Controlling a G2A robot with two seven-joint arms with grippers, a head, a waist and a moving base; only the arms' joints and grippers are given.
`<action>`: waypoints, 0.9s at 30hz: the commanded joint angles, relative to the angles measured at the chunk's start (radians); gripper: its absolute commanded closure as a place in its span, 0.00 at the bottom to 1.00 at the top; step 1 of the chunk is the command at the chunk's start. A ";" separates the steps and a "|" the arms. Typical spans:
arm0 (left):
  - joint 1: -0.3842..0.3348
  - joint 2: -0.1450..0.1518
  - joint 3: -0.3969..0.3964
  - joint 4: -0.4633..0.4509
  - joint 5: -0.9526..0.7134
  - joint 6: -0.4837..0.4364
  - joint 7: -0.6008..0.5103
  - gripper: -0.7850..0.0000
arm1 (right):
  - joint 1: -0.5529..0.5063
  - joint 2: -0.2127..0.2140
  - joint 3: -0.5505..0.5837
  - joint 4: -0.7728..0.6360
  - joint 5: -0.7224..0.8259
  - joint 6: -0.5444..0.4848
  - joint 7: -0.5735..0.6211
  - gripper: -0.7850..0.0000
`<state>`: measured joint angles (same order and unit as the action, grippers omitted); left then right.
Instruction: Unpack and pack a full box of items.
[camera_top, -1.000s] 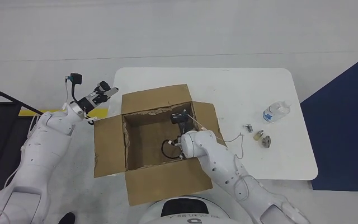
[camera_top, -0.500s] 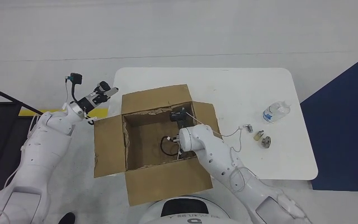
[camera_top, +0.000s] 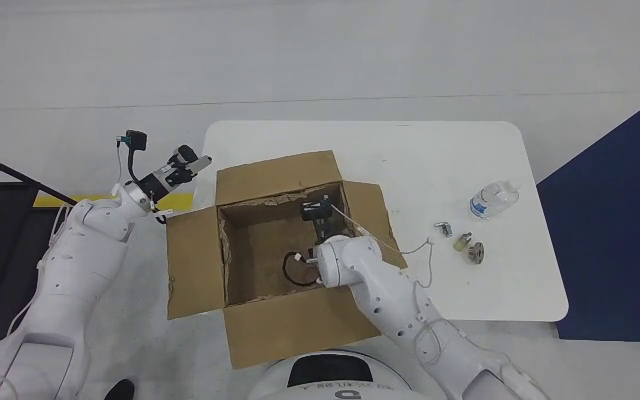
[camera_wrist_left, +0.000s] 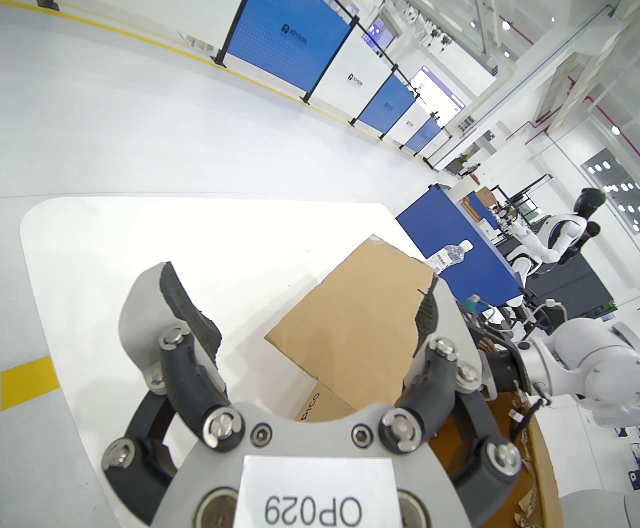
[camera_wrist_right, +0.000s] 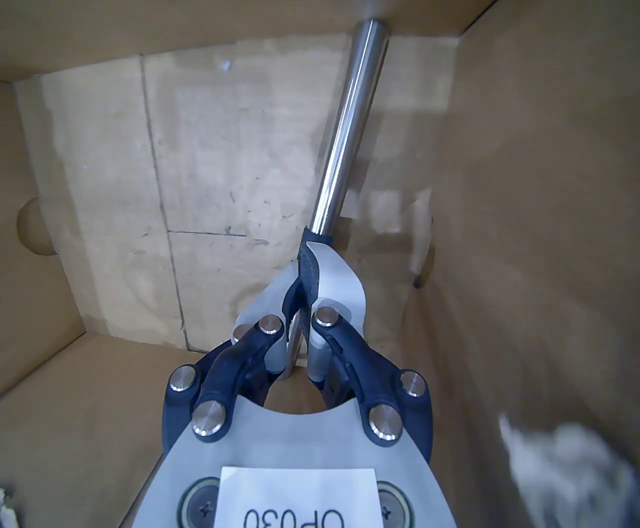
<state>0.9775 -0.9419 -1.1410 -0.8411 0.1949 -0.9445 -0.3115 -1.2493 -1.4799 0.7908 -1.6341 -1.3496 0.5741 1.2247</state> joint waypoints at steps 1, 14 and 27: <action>0.000 0.000 0.000 0.000 0.000 0.000 0.000 0.00 | -0.030 0.005 -0.001 -0.055 -0.052 0.009 0.000 1.00; 0.000 0.000 0.000 0.000 0.000 0.000 0.000 0.00 | -0.069 0.002 -0.017 -0.124 -0.082 -0.077 -0.165 0.00; 0.000 0.000 0.000 0.000 0.000 0.000 0.000 0.00 | -0.062 -0.011 -0.047 -0.086 -0.141 -0.025 -0.131 0.00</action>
<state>0.9775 -0.9419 -1.1410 -0.8411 0.1949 -0.9445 -0.3115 -1.3132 -1.4879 0.7538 -1.7192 -1.4803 0.5424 1.0746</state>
